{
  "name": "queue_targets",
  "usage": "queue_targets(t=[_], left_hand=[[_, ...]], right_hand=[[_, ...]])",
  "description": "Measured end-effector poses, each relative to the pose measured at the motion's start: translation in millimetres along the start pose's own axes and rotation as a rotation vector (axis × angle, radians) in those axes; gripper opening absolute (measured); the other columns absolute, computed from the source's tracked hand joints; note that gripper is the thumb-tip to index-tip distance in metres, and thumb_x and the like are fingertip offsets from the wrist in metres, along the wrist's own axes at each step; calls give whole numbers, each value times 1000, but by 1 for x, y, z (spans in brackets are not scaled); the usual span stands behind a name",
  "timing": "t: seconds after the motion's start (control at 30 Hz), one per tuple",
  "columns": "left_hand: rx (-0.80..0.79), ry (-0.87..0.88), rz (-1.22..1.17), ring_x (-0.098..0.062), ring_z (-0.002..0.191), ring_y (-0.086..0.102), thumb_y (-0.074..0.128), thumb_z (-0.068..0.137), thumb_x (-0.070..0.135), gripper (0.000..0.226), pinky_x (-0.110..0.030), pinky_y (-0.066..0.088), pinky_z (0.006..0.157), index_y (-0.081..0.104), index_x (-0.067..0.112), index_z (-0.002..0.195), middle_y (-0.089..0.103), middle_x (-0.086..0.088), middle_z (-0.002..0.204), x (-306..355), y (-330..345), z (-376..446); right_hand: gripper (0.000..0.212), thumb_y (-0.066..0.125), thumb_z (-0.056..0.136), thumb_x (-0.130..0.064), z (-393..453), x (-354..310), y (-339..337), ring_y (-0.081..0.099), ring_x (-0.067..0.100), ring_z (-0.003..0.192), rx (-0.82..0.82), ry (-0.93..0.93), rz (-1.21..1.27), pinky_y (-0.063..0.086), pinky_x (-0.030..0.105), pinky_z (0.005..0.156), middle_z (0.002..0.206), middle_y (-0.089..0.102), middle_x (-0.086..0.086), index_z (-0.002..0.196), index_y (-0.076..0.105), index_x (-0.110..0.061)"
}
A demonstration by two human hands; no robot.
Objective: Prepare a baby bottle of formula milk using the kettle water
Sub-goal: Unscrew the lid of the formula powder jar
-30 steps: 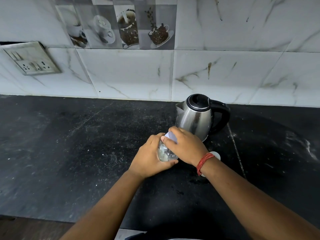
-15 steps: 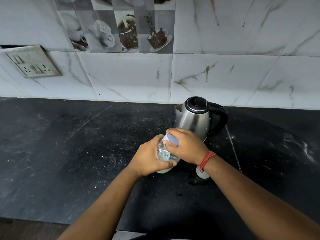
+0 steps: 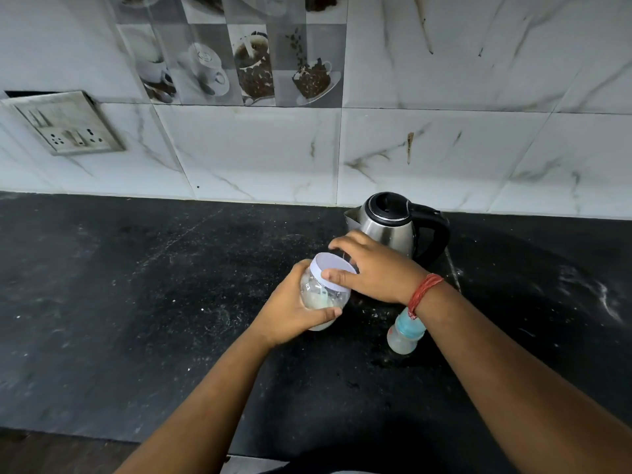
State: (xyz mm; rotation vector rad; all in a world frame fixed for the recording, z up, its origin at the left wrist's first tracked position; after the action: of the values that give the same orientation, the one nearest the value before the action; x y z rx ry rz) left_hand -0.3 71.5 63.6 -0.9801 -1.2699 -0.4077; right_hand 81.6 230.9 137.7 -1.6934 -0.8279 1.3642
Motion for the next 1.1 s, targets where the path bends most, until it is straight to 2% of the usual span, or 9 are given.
queue_targets(t=[0.1, 0.27, 0.33, 0.43, 0.5, 0.63, 0.83, 1.0, 1.1], left_hand=[[8, 4, 28, 1, 115, 63, 93, 67, 40, 81, -31, 52, 101, 42, 57, 127, 62, 27, 123, -2, 0, 0], [-17, 17, 49, 2, 116, 61, 95, 68, 35, 87, -30, 51, 102, 39, 46, 134, 61, 23, 127, -4, 2, -3], [-13, 23, 63, 0, 116, 62, 94, 66, 42, 87, -32, 52, 102, 40, 51, 133, 61, 25, 126, -4, 1, -3], [-13, 25, 89, 1, 115, 62, 94, 66, 44, 84, -34, 54, 100, 39, 58, 128, 61, 25, 125, -2, 2, -2], [-24, 30, 104, 1, 115, 62, 94, 66, 46, 87, -36, 54, 99, 38, 55, 132, 60, 24, 127, -2, 3, -2], [-24, 22, 107, 0, 117, 60, 93, 64, 49, 93, -38, 53, 102, 38, 46, 139, 59, 22, 130, -6, 5, -4], [-29, 28, 129, 2, 115, 61, 92, 64, 51, 94, -38, 54, 99, 38, 46, 140, 60, 23, 129, -8, 6, -3], [-35, 22, 135, 2, 116, 60, 92, 63, 52, 97, -37, 53, 101, 38, 41, 143, 58, 22, 130, -12, 7, -4], [-43, 32, 138, 2, 117, 60, 93, 64, 51, 99, -36, 54, 100, 38, 37, 146, 59, 20, 131, -13, 8, -5]], right_hand=[[61, 56, 89, -66, 2, -3, 9, 54, 15, 121, 12, 56, -27, 46, 38, 102, 139, 49, -9, 138, 47, -31], [68, 68, 86, -10, -4, -6, 12, 40, 7, 137, -100, -68, 347, 34, 24, 115, 147, 44, -4, 147, 41, -22], [67, 70, 90, -24, -4, -6, 10, 40, 8, 138, -46, -42, 345, 34, 31, 117, 148, 43, -5, 149, 39, -24], [71, 60, 84, -66, 0, -3, 12, 48, 14, 127, 4, 55, 69, 43, 38, 108, 138, 47, -7, 141, 46, -27], [63, 64, 85, -61, 0, -3, 14, 51, 15, 121, -8, 59, 41, 44, 36, 102, 133, 48, -7, 136, 49, -26], [63, 73, 84, -17, -5, -5, 14, 44, 9, 128, -74, -51, 250, 38, 25, 107, 137, 44, -7, 141, 47, -23], [65, 63, 85, -66, 1, 1, 20, 52, 15, 123, -22, 104, 87, 45, 37, 104, 133, 52, -5, 135, 50, -27], [69, 74, 86, -23, -4, -4, 17, 43, 7, 131, -117, 20, 280, 37, 16, 102, 143, 42, -8, 147, 42, -25], [75, 73, 87, -47, -3, -2, 18, 42, 11, 136, -76, 50, 271, 38, 29, 113, 148, 41, -5, 150, 40, -25]])
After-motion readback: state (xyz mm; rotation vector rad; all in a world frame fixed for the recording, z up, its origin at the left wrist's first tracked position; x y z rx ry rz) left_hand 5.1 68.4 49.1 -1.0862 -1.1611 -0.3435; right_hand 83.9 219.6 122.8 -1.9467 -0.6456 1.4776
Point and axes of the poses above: each hand's wrist, its own z-axis towards the middle knuckle, its own y-axis out of the palm, x = y × z, the point moved 4 cm from there along z, towards the middle knuckle
